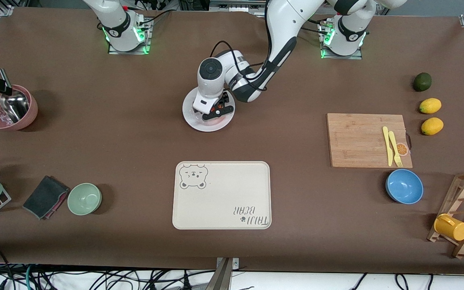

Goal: Place orange and plate with both arms
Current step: 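Lift the orange with the left gripper and carry it over the white plate, then open the left gripper to set the orange on the plate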

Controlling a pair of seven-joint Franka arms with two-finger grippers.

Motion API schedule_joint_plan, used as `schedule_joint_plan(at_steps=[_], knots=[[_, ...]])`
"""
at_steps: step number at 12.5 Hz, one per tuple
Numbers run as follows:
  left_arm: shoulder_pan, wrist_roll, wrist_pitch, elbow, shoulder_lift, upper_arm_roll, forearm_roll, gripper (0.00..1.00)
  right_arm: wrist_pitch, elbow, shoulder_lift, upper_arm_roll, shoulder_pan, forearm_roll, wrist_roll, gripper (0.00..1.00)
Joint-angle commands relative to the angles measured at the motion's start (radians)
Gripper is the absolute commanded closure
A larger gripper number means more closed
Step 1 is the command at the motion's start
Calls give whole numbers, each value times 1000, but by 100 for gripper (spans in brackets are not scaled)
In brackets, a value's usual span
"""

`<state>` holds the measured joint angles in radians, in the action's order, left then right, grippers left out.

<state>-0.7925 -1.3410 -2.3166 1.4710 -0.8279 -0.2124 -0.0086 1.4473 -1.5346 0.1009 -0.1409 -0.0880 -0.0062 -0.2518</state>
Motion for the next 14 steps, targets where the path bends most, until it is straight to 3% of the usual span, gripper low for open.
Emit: schedule_joint_plan(at_steps=[1,4,9,11,12,14], knots=[[91,-6,115,-11,94,-7,10,0,-5,30,34,1,-7,11,-4,0],[230,131,271,-9,193,-13,4,0,7,30,85,7,1,22,-6,0],[572,501,367,-8,242,-13,-27,0,21,19,103,14,34,40,-4,0],[704,712,370,-9,251,-13,-17,0,41,17,138,15,56,121,-4,0],[754,828,373,-9,259,-13,-19,0,74,2,163,15,65,177,-15,0],[829,997,439,-11,279,-4,-17,0,233,-147,158,55,65,219,-87,0]])
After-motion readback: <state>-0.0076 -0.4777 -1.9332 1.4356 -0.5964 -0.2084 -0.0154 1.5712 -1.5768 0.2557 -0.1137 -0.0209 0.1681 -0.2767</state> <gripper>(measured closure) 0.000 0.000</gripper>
